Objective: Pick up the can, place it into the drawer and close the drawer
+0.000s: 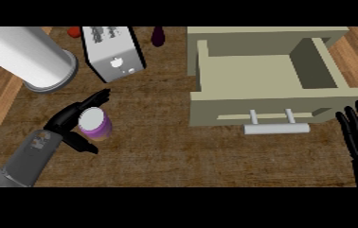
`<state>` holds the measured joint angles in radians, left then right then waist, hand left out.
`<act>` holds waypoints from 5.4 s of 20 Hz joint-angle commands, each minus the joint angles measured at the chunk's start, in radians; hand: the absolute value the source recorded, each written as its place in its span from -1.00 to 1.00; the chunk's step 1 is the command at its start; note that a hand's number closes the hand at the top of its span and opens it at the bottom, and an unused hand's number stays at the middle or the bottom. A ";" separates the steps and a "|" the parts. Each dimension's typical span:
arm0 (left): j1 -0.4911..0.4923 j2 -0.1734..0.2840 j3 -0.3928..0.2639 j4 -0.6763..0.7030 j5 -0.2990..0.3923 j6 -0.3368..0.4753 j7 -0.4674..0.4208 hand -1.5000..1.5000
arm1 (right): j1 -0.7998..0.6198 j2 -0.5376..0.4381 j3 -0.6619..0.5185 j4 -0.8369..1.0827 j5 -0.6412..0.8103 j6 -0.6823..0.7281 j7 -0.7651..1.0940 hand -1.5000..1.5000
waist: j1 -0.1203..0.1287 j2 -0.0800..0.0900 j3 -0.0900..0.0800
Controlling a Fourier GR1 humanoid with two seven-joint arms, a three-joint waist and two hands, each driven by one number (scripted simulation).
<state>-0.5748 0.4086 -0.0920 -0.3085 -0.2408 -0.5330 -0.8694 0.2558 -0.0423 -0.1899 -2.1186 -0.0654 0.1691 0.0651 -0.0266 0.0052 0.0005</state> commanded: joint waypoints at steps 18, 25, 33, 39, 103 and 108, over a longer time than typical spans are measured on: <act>0.020 -0.078 -0.064 -0.080 0.045 -0.241 -0.068 1.00 | 0.060 -0.032 -0.081 -0.075 -0.092 0.041 0.046 -1.00 | 0.013 -0.007 -0.001; 0.076 -0.166 0.324 -0.001 0.364 0.379 0.126 1.00 | 0.072 -0.007 -0.071 -0.064 -0.065 0.022 0.030 -1.00 | 0.047 -0.012 0.000; 0.101 -0.277 0.258 -0.430 0.400 0.499 0.371 1.00 | 0.061 0.032 -0.048 -0.096 -0.037 -0.003 0.049 -1.00 | 0.045 -0.015 0.001; 0.145 -0.330 0.139 -0.788 0.355 0.600 0.619 1.00 | 0.096 0.021 -0.064 -0.101 -0.056 0.038 0.025 -1.00 | 0.042 -0.015 0.001; -0.888 -0.409 -0.395 -0.087 0.695 1.155 0.860 1.00 | -0.105 0.018 -0.042 -0.034 -0.004 0.009 0.077 -1.00 | -0.074 0.019 0.002; -0.885 -0.409 -0.426 -0.050 0.717 1.159 0.847 1.00 | -0.130 -0.012 -0.076 -0.005 -0.037 0.024 0.078 -1.00 | -0.088 0.024 0.003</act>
<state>-1.4750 0.0000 -0.5049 -0.3890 0.4579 0.6299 0.0130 0.1190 -0.0512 -0.2579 -2.1313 -0.0895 0.1817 0.1585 -0.1049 0.0256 0.0027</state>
